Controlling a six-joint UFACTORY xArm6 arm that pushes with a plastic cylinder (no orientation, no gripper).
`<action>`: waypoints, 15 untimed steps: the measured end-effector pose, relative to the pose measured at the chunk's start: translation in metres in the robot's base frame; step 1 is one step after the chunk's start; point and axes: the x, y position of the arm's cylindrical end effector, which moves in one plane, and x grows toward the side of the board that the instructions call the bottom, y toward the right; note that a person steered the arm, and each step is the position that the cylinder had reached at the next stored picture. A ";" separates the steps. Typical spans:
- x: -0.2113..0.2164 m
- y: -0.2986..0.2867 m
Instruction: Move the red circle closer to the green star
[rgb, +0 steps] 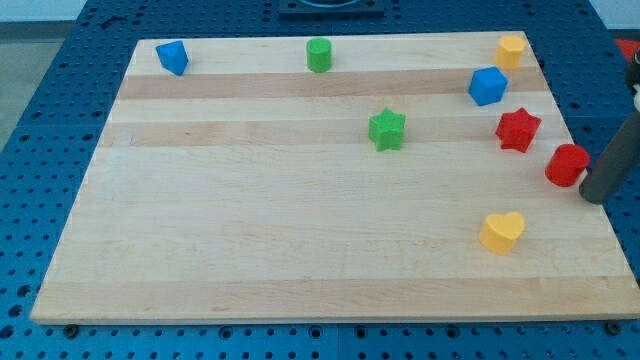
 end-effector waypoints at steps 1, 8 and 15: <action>0.000 0.012; -0.027 -0.097; -0.051 -0.031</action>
